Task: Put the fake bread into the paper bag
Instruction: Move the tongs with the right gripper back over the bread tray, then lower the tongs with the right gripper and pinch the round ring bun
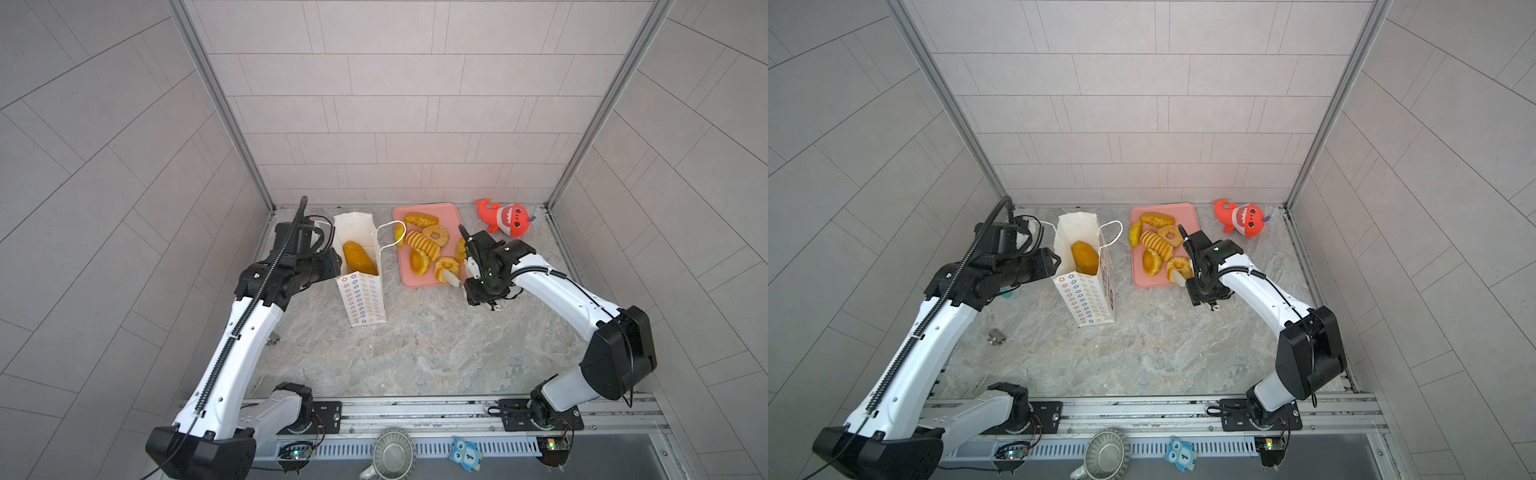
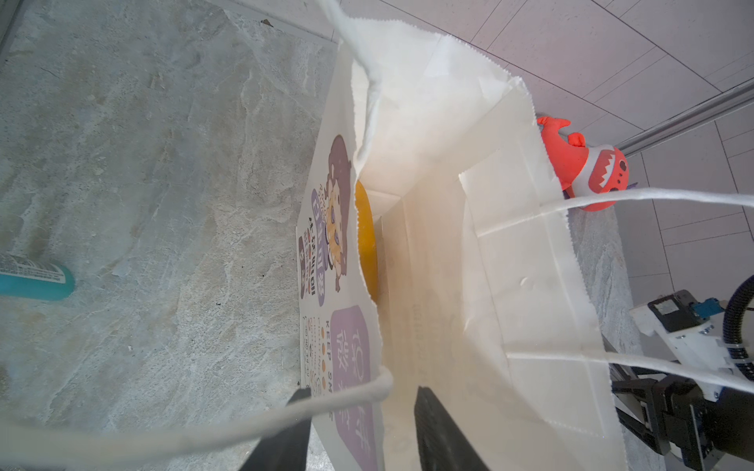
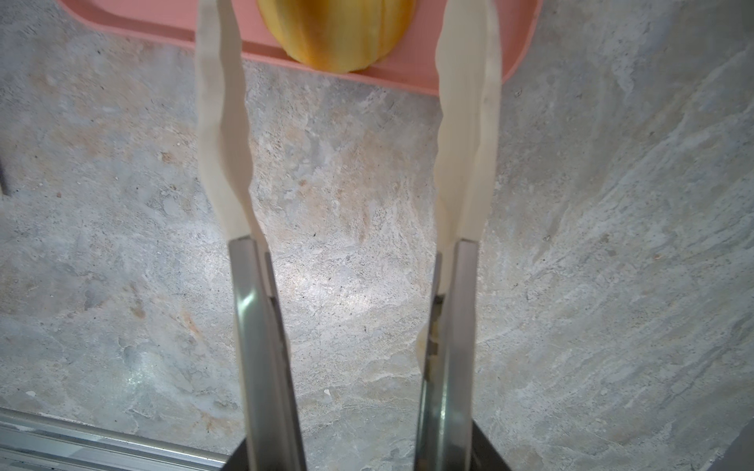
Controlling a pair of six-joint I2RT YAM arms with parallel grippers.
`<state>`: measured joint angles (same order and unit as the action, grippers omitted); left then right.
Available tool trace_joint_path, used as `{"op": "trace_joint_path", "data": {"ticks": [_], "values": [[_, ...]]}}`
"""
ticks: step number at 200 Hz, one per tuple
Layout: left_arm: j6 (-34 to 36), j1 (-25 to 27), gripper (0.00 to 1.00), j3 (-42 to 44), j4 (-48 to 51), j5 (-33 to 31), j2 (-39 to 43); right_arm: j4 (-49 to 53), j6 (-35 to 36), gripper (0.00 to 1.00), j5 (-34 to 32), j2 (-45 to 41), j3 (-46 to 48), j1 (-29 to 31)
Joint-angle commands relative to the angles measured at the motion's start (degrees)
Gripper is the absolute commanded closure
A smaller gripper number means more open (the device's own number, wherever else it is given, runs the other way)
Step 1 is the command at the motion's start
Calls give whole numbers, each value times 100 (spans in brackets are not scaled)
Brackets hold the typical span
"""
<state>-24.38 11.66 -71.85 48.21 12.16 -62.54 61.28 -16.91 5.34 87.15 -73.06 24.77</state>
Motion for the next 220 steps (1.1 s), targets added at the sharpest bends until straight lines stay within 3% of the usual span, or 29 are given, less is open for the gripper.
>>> {"op": "trace_joint_path", "data": {"ticks": [1,220], "values": [[98,16,52,15,-114,-8,41,47,-76,44,-77,57,-66,67],[85,12,52,65,-62,-86,129,-238,11,36,-227,1042,-644,158]]}}
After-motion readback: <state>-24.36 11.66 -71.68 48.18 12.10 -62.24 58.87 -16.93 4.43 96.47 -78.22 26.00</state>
